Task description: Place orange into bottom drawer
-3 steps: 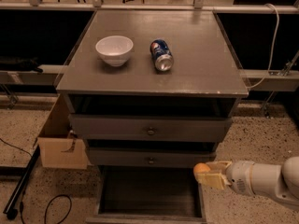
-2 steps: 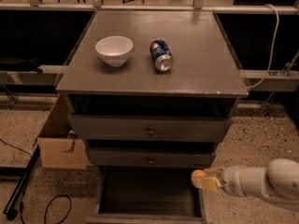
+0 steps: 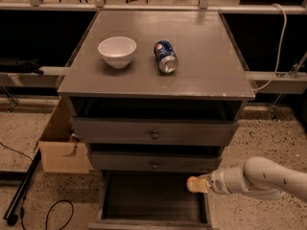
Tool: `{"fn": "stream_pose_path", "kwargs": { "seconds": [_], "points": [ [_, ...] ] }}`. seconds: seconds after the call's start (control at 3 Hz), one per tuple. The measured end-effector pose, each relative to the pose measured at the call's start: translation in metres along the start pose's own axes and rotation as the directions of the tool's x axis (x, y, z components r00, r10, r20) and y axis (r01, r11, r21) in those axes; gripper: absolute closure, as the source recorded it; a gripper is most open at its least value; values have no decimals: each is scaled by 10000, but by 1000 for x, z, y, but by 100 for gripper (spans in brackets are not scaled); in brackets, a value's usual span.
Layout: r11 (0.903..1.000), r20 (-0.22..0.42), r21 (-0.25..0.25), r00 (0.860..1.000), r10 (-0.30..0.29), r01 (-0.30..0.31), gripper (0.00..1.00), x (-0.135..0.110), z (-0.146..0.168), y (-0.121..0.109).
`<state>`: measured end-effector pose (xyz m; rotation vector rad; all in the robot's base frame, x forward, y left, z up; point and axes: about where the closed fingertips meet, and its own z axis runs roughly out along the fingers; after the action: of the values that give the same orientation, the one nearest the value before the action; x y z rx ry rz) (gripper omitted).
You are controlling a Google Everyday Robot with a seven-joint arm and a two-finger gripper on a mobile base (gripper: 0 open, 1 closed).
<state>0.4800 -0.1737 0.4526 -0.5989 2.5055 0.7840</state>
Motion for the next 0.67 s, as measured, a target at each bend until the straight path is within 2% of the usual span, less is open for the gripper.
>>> {"fn": "stream_pose_path", "kwargs": {
  "seconds": [0.33,0.67],
  "points": [
    [10000,-12,-10,10000,9,-10,100,0,2,-1],
    [9994,150,-179,9995,288,-286,100,3,12,-5]
  ]
}}
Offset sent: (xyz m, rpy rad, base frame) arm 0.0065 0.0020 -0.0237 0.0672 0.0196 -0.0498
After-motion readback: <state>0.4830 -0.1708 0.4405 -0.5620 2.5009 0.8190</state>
